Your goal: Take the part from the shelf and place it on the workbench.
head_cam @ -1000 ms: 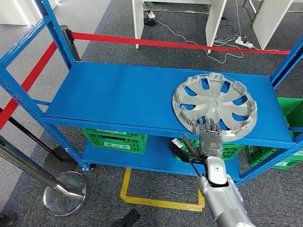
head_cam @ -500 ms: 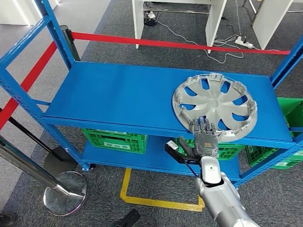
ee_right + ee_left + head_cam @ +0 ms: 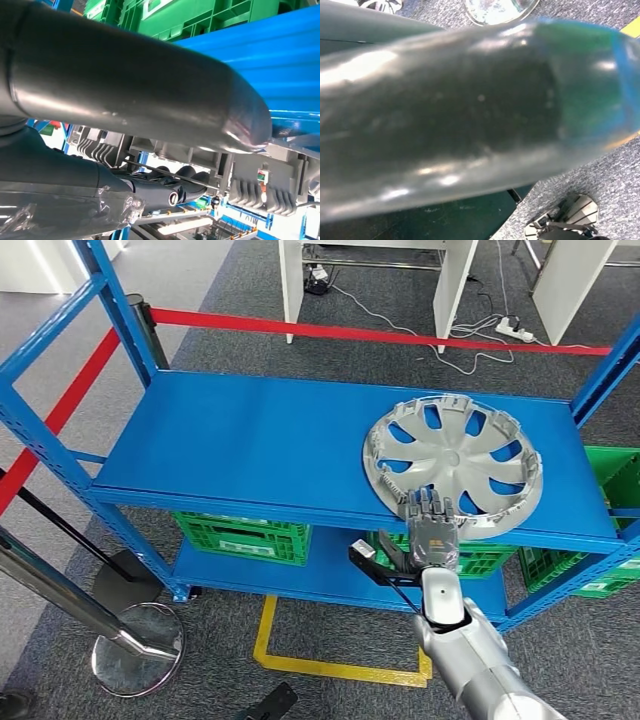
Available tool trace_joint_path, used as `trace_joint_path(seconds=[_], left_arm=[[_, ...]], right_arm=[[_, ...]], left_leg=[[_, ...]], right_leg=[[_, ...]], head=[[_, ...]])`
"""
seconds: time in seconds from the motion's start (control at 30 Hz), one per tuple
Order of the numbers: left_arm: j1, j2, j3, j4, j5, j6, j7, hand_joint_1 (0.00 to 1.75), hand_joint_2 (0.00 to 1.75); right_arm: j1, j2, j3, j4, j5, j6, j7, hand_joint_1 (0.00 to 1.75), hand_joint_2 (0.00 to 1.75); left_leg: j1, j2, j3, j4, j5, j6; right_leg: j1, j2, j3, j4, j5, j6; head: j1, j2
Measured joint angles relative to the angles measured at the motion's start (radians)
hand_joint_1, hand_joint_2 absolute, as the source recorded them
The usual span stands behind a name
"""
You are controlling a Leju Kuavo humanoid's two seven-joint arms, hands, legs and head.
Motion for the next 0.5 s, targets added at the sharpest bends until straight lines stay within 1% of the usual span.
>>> trace_joint_path(seconds=[0.07, 0.2, 0.5], left_arm=[[0.000, 0.000, 0.000, 0.000, 0.000, -0.001, 0.001, 0.00, 0.00], [0.000, 0.000, -0.001, 0.000, 0.001, -0.001, 0.001, 0.00, 0.00], [0.000, 0.000, -0.005, 0.000, 0.016, -0.001, 0.004, 0.00, 0.00]], right_arm=[[-0.004, -0.002, 0.006, 0.005, 0.000, 0.001, 0.003, 0.00, 0.00], [-0.008, -0.004, 0.013, 0.013, 0.000, 0.002, 0.005, 0.00, 1.75], [-0.026, -0.008, 0.029, 0.026, 0.000, 0.040, 0.020, 0.00, 1.75]], left_leg=[[0.000, 0.000, 0.000, 0.000, 0.000, 0.000], [0.000, 0.000, 0.000, 0.000, 0.000, 0.000], [0.000, 0.000, 0.000, 0.000, 0.001, 0.001]], right_leg=[[0.000, 0.000, 0.000, 0.000, 0.000, 0.000], [0.000, 0.000, 0.000, 0.000, 0.001, 0.001], [0.000, 0.000, 0.000, 0.000, 0.001, 0.001]], head=[[0.000, 0.000], [0.000, 0.000], [0.000, 0.000]])
